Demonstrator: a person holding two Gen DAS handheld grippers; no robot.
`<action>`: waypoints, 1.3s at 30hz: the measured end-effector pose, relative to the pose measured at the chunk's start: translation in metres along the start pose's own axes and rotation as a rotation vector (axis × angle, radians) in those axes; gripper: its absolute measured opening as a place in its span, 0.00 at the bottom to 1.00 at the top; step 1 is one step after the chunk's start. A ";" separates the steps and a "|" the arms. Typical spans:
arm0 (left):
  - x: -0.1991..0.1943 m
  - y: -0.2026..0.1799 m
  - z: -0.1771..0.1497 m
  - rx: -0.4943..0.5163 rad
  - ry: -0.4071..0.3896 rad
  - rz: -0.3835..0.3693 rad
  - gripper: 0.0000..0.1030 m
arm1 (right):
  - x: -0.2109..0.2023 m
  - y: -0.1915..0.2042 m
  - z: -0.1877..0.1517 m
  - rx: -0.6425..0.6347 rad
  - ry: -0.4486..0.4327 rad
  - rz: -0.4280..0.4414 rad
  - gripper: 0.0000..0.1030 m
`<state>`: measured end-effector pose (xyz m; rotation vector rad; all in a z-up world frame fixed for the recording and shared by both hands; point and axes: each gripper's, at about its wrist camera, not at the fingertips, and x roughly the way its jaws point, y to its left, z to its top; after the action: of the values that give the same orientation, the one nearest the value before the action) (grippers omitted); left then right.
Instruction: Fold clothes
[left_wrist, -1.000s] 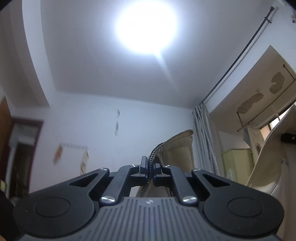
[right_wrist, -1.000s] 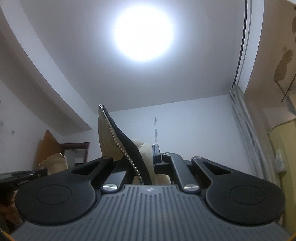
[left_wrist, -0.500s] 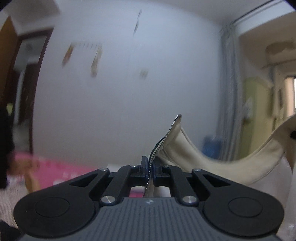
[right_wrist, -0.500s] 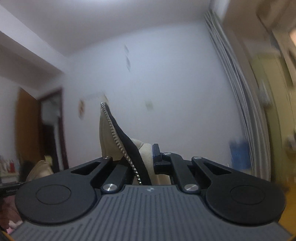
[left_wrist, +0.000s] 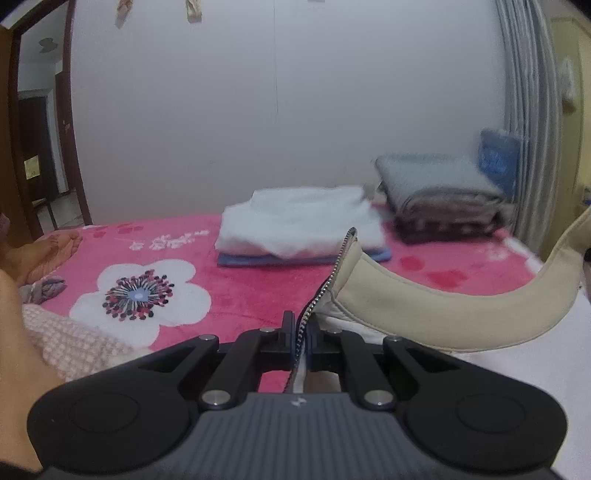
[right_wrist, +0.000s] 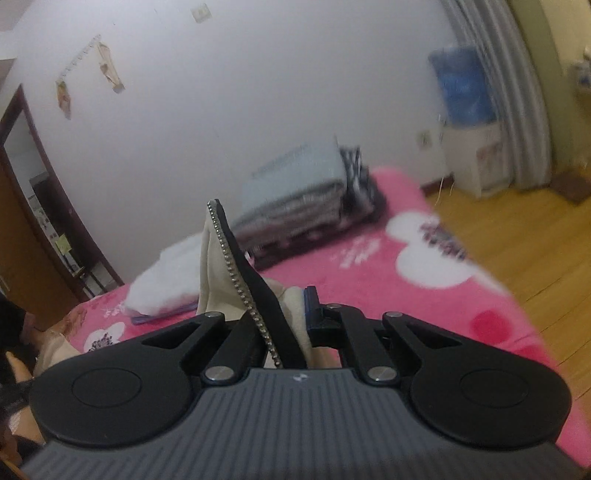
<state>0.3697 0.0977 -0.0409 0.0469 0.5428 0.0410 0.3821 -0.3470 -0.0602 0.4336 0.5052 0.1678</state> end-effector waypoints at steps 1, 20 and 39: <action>0.006 -0.013 -0.009 0.007 0.005 0.007 0.06 | 0.011 0.001 -0.004 -0.009 0.012 0.002 0.00; -0.018 -0.024 -0.025 -0.009 0.248 -0.006 0.83 | 0.001 -0.012 0.008 0.078 0.302 -0.043 0.63; -0.217 -0.165 -0.157 0.185 0.266 -0.501 0.87 | -0.302 0.048 -0.176 -0.095 0.462 -0.303 0.79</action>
<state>0.1067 -0.0729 -0.0727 0.0858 0.8100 -0.4979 0.0303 -0.3189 -0.0471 0.2184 1.0050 -0.0030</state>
